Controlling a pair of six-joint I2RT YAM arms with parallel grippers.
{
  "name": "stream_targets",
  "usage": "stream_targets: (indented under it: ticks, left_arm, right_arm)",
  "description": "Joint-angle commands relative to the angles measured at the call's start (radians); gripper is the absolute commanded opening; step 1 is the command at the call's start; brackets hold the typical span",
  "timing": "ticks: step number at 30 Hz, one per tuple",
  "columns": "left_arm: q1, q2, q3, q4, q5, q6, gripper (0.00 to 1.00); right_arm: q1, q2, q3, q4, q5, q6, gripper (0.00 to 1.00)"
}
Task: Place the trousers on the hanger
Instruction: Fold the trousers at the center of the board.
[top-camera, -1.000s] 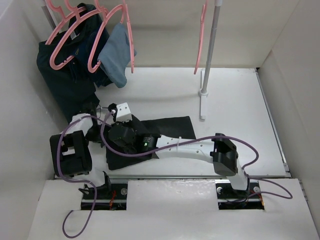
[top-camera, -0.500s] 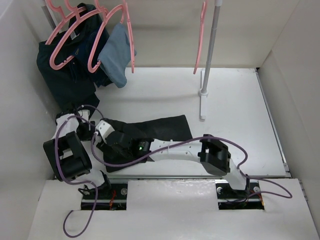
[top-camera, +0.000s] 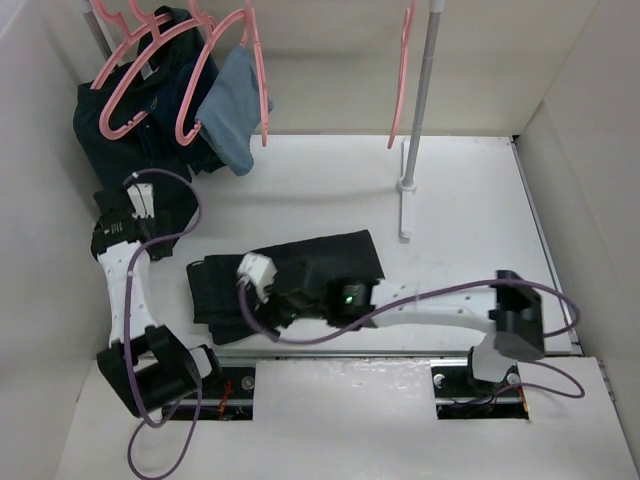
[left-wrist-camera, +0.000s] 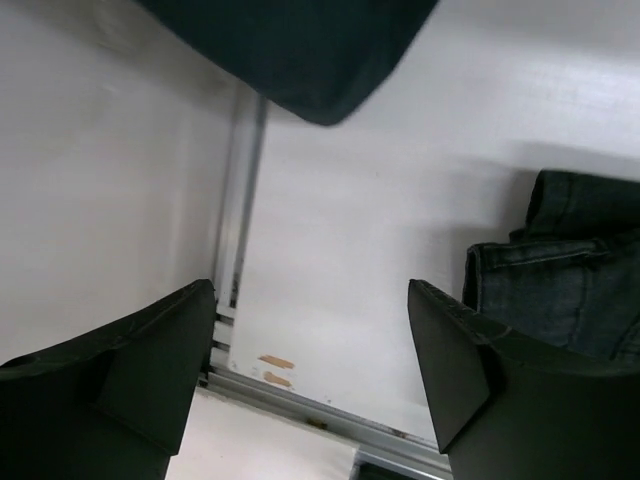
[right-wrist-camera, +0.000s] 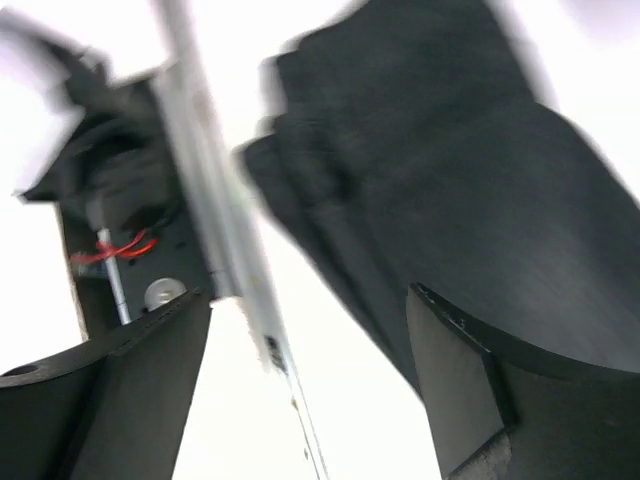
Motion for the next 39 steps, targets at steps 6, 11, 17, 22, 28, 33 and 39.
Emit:
stream_targets:
  ticks: [6, 11, 17, 22, 28, 33, 39]
  left_arm:
    - [-0.015, -0.037, 0.066, -0.183, 0.274, 0.106, 0.81]
    - [-0.207, -0.068, -0.105, -0.138, 0.252, 0.074, 0.81]
    - [-0.298, 0.039, -0.196, 0.020, -0.040, -0.018, 0.81]
    - [-0.436, 0.163, -0.273, 0.131, -0.267, -0.041, 0.78]
    - [-0.496, 0.178, -0.367, 0.249, -0.410, -0.036, 0.76]
    - [-0.496, 0.087, -0.330, 0.240, -0.332, 0.013, 0.74]
    - [-0.505, 0.004, -0.235, 0.200, -0.275, 0.060, 0.74]
  right_arm:
    - [-0.379, -0.258, -0.352, 0.037, 0.089, 0.427, 1.00]
    - [-0.603, -0.309, -0.455, -0.018, 0.152, 0.586, 1.00]
    - [-0.757, -0.203, -0.465, -0.043, 0.101, 0.608, 1.00]
    - [-0.789, -0.142, -0.517, 0.073, -0.052, 0.588, 0.93]
    - [-0.867, -0.132, -0.614, 0.163, -0.199, 0.623, 0.33]
    - [-0.985, -0.276, -0.747, 0.163, -0.154, 0.735, 0.00]
    - [-1.082, -0.574, -0.893, 0.157, -0.109, 0.768, 0.00]
